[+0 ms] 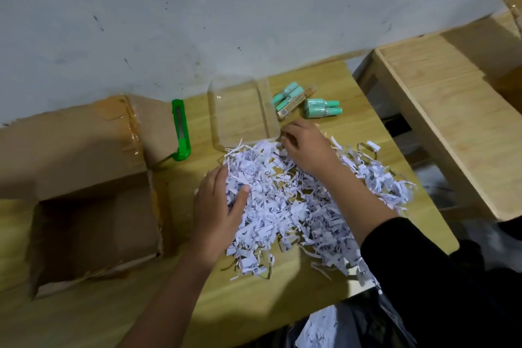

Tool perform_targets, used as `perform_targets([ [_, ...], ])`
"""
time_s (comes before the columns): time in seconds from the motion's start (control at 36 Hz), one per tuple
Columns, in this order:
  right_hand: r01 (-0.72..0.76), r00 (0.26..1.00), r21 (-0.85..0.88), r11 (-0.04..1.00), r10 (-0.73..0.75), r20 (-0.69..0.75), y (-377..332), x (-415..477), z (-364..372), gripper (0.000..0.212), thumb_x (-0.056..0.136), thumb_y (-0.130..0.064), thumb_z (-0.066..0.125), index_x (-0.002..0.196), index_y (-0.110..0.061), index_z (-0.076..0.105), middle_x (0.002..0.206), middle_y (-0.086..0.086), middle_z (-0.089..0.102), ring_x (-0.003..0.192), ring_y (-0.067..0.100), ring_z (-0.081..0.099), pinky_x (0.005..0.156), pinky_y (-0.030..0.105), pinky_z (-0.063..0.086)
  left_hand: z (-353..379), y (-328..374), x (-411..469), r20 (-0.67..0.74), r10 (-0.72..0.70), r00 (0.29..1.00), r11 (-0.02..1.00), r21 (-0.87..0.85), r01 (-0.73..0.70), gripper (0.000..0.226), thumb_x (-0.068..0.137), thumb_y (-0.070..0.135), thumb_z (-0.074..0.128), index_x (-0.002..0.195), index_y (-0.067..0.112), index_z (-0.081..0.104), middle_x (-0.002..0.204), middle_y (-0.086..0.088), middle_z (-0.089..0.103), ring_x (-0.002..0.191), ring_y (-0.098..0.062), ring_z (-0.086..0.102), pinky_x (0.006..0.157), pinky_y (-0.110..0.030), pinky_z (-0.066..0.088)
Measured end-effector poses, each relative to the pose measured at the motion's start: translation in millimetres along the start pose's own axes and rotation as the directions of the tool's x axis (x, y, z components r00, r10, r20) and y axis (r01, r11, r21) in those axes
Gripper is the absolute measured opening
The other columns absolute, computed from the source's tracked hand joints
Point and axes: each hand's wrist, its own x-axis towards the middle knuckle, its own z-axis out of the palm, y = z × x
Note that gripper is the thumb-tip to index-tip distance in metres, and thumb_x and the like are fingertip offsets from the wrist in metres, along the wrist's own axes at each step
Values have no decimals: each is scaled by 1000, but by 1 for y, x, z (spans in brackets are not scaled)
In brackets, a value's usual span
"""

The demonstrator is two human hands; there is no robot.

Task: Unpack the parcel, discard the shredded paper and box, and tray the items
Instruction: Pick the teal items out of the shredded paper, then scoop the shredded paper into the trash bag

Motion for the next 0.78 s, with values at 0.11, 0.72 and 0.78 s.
perform_targets([
  [0.11, 24, 998, 67, 997, -28, 64, -6, -33, -4, 26, 94, -16, 48, 109, -5, 66, 109, 11, 63, 101, 26, 54, 84, 31, 44, -2, -1, -11, 12, 65, 998, 998, -24, -65, 70, 88, 57, 34, 136, 7, 42, 140, -8, 44, 130, -20, 38, 108, -32, 28],
  [0.72, -278, 920, 56, 959, 249, 303, 77, -197, -78, 149, 28, -86, 67, 131, -48, -34, 150, -9, -35, 141, 16, -27, 118, 53, -3, -8, -15, -38, 324, 258, 910, 964, -21, -266, 140, 38, 93, 54, 144, 34, -15, 157, 0, -16, 144, -18, -17, 115, -50, -5],
  [0.78, -261, 906, -8, 965, 248, 342, 72, -186, -73, 154, 28, -82, 69, 130, -44, -39, 148, -7, -40, 139, 18, -32, 116, 50, -11, -3, -9, -34, 340, 282, 897, 957, -40, -286, 136, 37, 92, 56, 141, 45, -18, 156, 4, -19, 144, -16, -18, 114, -48, -6],
])
